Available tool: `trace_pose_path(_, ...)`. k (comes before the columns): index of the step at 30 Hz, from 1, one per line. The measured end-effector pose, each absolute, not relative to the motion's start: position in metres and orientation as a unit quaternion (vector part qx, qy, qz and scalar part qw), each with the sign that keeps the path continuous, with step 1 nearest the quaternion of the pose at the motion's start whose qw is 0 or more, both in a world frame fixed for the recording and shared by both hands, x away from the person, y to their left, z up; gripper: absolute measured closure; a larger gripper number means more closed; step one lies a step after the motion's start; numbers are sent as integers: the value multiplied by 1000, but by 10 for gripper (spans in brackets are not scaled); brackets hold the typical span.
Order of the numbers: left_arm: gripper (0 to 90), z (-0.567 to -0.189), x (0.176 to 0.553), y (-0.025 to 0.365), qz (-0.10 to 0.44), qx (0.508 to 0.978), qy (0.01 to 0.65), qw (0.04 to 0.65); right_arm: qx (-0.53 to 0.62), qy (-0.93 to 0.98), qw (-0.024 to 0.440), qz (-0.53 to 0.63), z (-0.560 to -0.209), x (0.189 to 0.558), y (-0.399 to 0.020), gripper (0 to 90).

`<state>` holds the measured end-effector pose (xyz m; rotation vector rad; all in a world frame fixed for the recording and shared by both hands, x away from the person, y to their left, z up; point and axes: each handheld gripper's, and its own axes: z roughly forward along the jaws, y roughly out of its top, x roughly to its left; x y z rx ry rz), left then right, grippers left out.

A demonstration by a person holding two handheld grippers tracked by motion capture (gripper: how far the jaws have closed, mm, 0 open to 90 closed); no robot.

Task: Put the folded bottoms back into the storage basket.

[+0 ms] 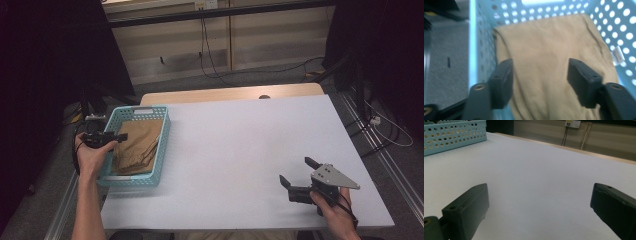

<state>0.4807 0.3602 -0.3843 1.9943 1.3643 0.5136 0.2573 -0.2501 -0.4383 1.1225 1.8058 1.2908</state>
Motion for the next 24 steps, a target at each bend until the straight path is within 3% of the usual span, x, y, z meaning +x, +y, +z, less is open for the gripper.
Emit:
trace_pose_path(7, 171, -378, 480, 359, 225, 746, 511, 364, 429, 687, 320, 491, -439, 259, -250, 18)
trace_pose_path(12, 59, -376, 477, 367, 207, 742, 500, 396, 430, 687, 319, 492, -440, 259, -251, 17)
trace_pose_path(19, 47, -367, 462, 380, 217, 714, 498, 441, 432, 684, 321, 492, -440, 259, -251, 17)
trace_pose_path(24, 41, -365, 447, 383, 241, 716, 489, 435, 431, 686, 320, 491, -440, 260, -250, 17)
